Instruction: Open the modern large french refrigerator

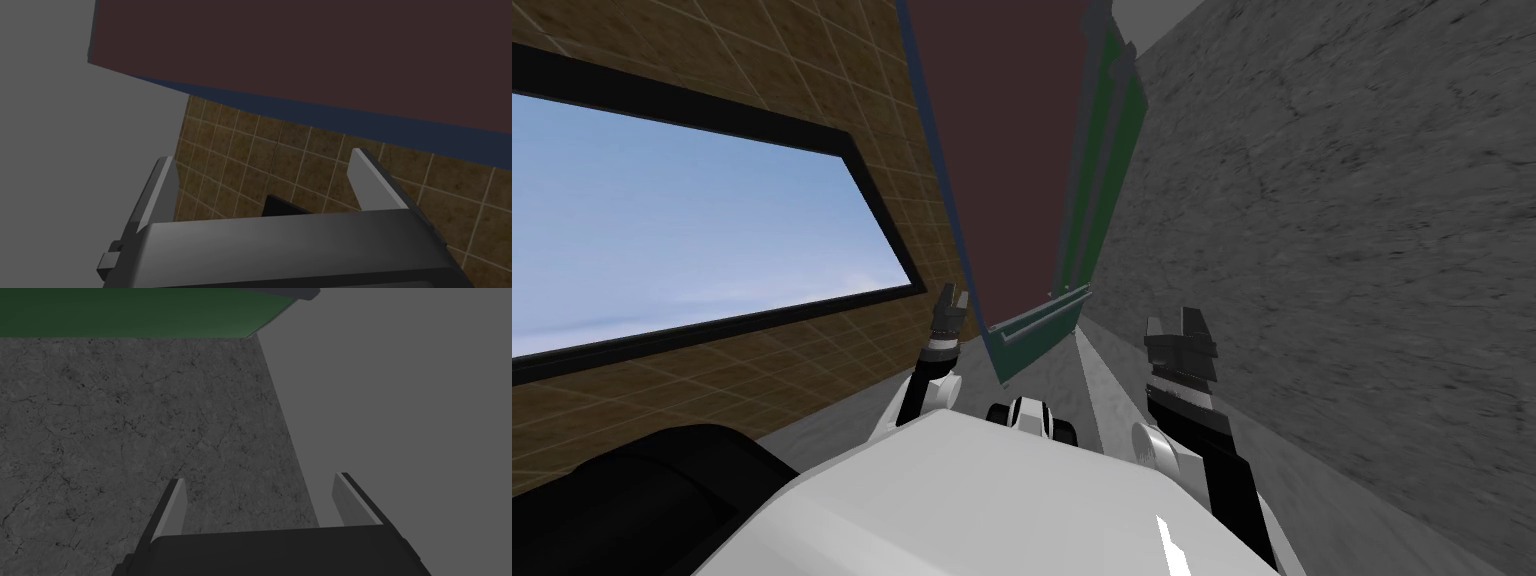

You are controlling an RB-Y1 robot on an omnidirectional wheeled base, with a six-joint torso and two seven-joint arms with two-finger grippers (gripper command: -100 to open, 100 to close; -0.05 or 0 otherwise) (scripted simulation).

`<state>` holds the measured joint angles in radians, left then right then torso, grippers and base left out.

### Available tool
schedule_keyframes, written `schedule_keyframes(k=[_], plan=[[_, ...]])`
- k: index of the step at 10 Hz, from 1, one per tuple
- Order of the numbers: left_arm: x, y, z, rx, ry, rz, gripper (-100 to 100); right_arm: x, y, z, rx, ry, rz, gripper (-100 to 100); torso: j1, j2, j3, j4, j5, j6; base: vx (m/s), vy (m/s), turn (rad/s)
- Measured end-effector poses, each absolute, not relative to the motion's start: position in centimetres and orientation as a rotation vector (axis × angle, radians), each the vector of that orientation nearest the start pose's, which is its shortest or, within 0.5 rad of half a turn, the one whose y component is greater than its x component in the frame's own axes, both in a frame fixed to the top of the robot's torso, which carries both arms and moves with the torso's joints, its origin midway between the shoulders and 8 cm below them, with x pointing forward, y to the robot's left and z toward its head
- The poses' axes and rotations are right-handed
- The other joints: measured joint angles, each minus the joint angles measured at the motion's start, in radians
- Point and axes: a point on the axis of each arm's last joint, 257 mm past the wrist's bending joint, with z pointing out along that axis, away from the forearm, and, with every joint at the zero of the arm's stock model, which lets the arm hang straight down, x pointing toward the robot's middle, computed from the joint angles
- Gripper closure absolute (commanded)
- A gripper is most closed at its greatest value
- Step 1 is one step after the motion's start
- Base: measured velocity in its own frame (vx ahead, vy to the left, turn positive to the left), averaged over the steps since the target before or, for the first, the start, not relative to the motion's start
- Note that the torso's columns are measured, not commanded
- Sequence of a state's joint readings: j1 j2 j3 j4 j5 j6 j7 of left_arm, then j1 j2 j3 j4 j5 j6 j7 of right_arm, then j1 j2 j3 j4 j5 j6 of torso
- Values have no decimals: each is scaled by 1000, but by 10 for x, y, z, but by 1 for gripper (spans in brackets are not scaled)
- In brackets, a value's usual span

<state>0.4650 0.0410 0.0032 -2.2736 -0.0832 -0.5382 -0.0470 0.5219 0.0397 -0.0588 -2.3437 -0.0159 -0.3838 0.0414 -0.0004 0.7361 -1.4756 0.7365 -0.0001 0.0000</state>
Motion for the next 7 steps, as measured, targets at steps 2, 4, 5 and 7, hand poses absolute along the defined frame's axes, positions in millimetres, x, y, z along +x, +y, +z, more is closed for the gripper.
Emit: schedule_keyframes(k=[2,4,5,7], plan=[[353,259,24,-503,703,-1222,-100,343,-308,24,731,625,1189,0,0,2,0,1,0,0,25,-13,4],[361,260,5,-506,750,-1211,-100,343,-308,24,731,625,1189,0,0,2,0,2,0,0,31,-20,6],[365,261,-5,-506,772,-1205,-100,343,-308,24,731,625,1189,0,0,2,-1,1,0,0,27,-15,4],[373,262,-23,-515,805,-1195,-100,343,-308,24,731,625,1189,0,1,2,0,2,0,0,27,-10,5]])
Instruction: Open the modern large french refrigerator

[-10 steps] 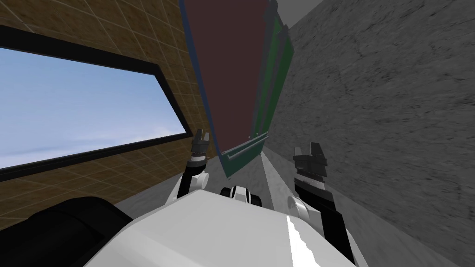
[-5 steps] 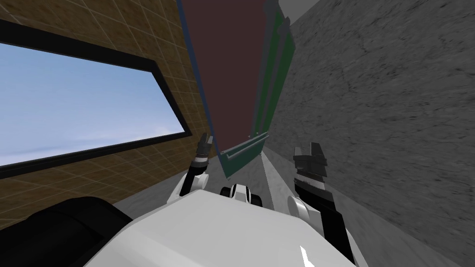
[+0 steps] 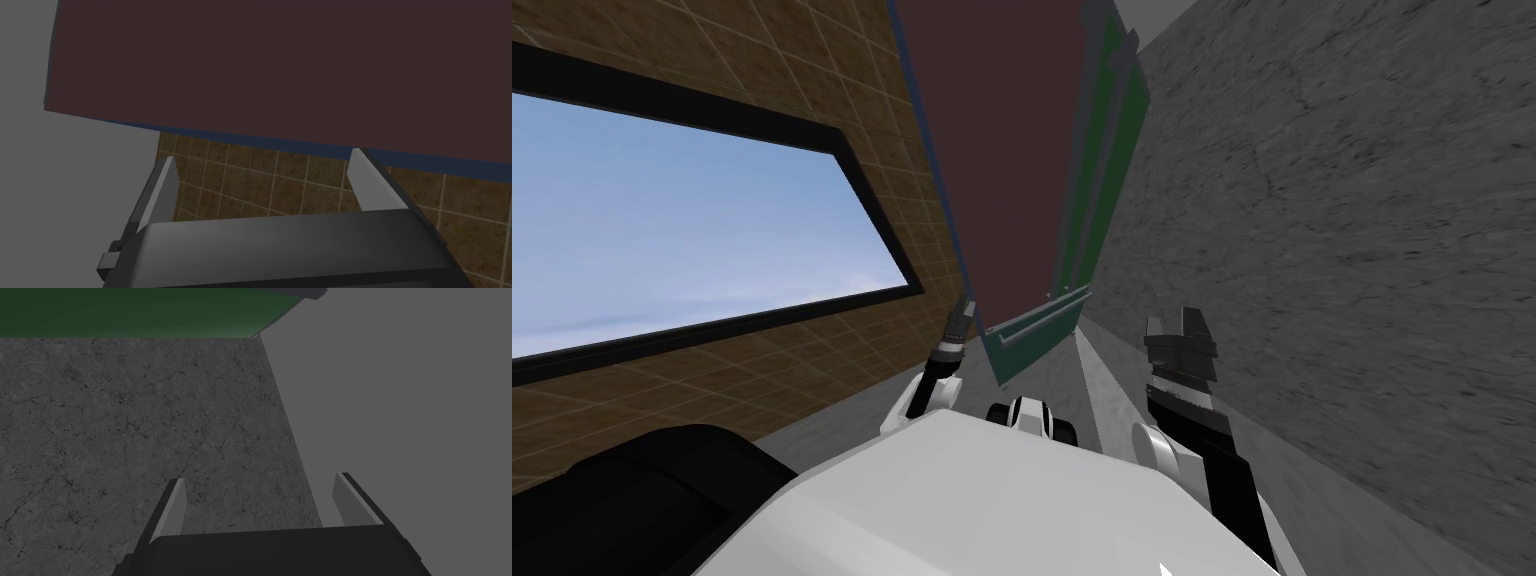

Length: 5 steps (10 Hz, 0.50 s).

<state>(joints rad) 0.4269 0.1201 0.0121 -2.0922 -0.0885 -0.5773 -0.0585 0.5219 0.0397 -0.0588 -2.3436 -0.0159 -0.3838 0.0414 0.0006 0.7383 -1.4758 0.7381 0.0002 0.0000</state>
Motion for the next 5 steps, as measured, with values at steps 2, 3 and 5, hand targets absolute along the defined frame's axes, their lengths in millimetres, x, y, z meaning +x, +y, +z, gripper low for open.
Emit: schedule_keyframes(k=[2,3,5], plan=[[382,263,-46,-526,852,-1179,-100,343,-308,24,731,625,1189,0,-1,-1,0,0,0,0,34,-17,5],[383,265,-53,-530,865,-1173,-100,343,-308,24,731,625,1189,0,-1,0,0,0,0,0,28,-13,4],[388,269,-72,-539,901,-1159,-100,343,-308,24,731,625,1189,0,-1,-1,0,0,0,0,33,-21,6]])
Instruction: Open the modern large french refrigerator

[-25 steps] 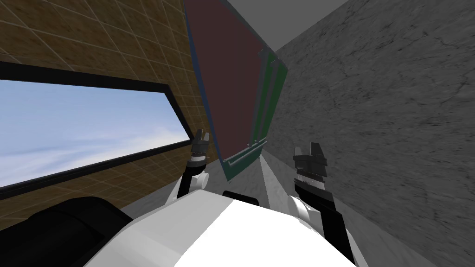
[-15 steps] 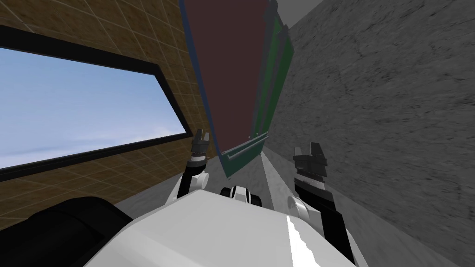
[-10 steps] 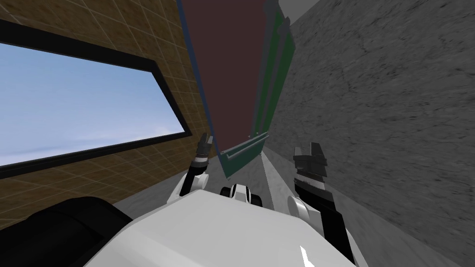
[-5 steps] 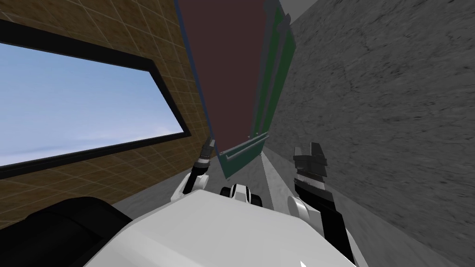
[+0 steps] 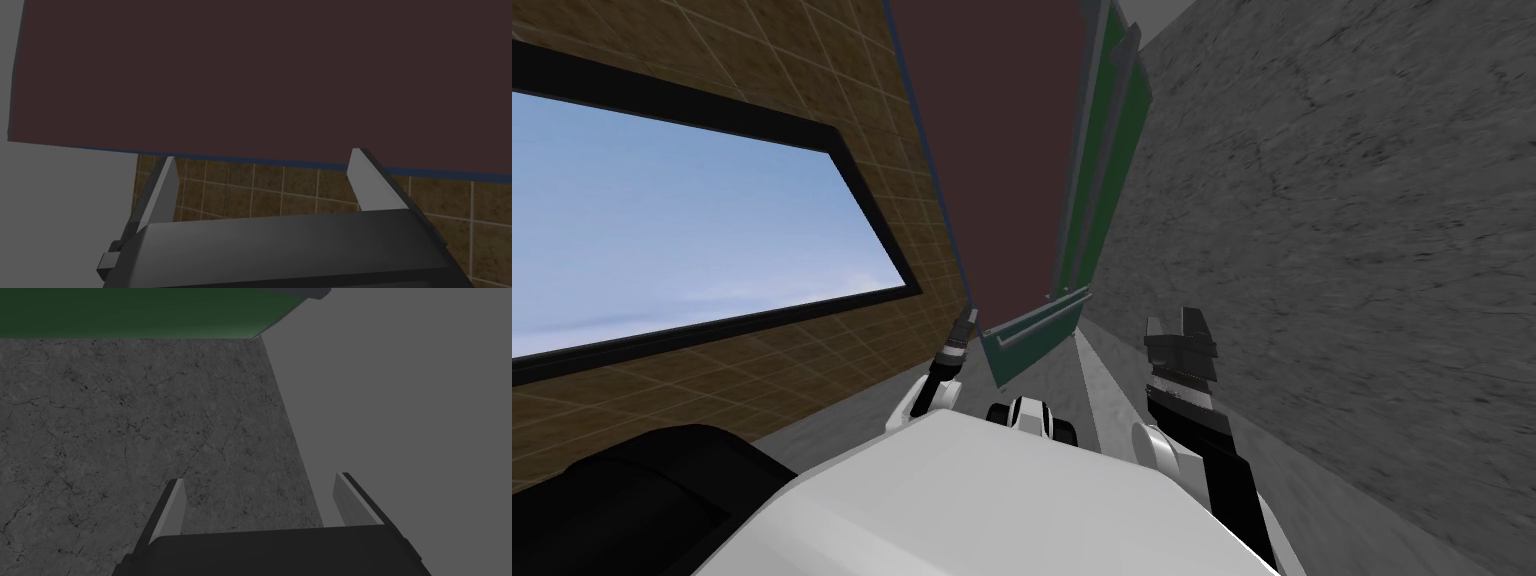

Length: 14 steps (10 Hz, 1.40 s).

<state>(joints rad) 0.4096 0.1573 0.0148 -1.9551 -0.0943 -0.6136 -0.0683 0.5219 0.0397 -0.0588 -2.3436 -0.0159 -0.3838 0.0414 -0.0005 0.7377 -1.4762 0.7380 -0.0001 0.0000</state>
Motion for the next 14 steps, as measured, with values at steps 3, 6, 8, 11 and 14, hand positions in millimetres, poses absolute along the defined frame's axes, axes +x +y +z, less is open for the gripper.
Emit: schedule_keyframes(k=[3,6,8,11,14], plan=[[393,272,-99,-562,945,-1140,-100,343,-308,24,731,625,1189,0,1,1,1,0,0,0,24,-12,4],[398,279,-128,-582,990,-1119,-100,343,-308,24,731,625,1189,0,0,0,0,0,0,0,32,-18,6],[400,282,-148,-601,1019,-1106,-100,343,-308,24,731,625,1189,0,1,1,0,0,0,0,26,-10,4],[401,286,-174,-623,1055,-1088,-100,343,-308,24,731,625,1189,0,2,-4,-2,-2,1,0,23,-16,5],[403,290,-195,-646,1086,-1072,-100,343,-308,24,731,625,1189,0,5,-8,-5,-4,3,1,17,-17,8]])
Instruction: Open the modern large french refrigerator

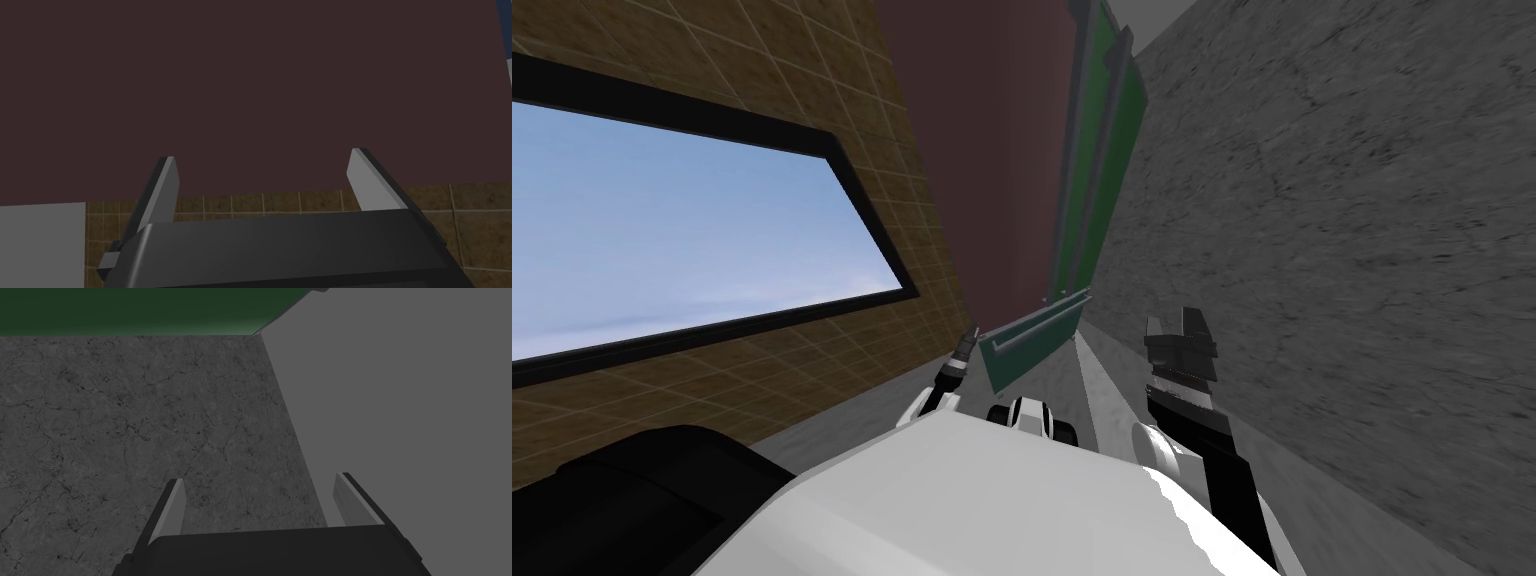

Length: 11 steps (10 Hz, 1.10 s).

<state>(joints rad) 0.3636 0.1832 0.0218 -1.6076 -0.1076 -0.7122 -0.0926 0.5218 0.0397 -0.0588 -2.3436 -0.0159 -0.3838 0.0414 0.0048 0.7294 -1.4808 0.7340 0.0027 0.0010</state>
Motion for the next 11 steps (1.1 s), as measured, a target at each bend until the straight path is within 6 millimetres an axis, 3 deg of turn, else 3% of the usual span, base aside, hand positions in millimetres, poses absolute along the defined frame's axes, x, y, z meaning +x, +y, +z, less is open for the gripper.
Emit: schedule_keyframes(k=[11], plan=[[394,298,-273,-740,1178,-1026,-100,343,-308,24,731,625,1189,0,4,-7,-2,-5,4,2,23,-12,6]])
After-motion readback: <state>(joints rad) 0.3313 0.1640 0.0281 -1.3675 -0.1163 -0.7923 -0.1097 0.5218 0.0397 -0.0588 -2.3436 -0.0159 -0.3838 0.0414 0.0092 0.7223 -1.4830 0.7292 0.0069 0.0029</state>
